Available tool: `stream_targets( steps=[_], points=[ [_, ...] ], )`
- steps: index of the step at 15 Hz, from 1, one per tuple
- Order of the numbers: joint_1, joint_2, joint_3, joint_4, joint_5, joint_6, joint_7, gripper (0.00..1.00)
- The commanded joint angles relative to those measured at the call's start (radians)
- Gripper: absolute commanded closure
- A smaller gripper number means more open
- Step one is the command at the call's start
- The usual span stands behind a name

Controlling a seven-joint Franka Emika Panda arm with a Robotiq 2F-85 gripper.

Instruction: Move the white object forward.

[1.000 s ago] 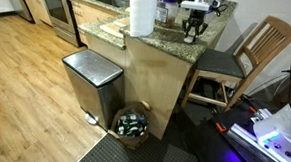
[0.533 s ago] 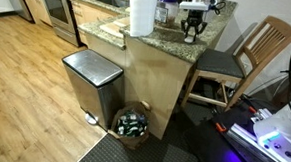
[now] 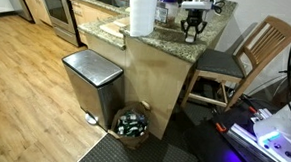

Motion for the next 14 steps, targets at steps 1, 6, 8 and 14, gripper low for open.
stream_targets(
  steps=[1, 6, 8, 14],
  points=[
    [-0.004, 0.058, 0.007, 0.002, 0.018, 0.038, -0.053, 0.80],
    [0.000, 0.057, -0.001, -0.002, 0.011, 0.041, -0.029, 0.08],
    [0.000, 0.056, -0.002, -0.009, 0.017, 0.062, -0.026, 0.00],
    [0.001, 0.009, -0.008, -0.012, 0.012, 0.028, -0.012, 0.00]
  ],
)
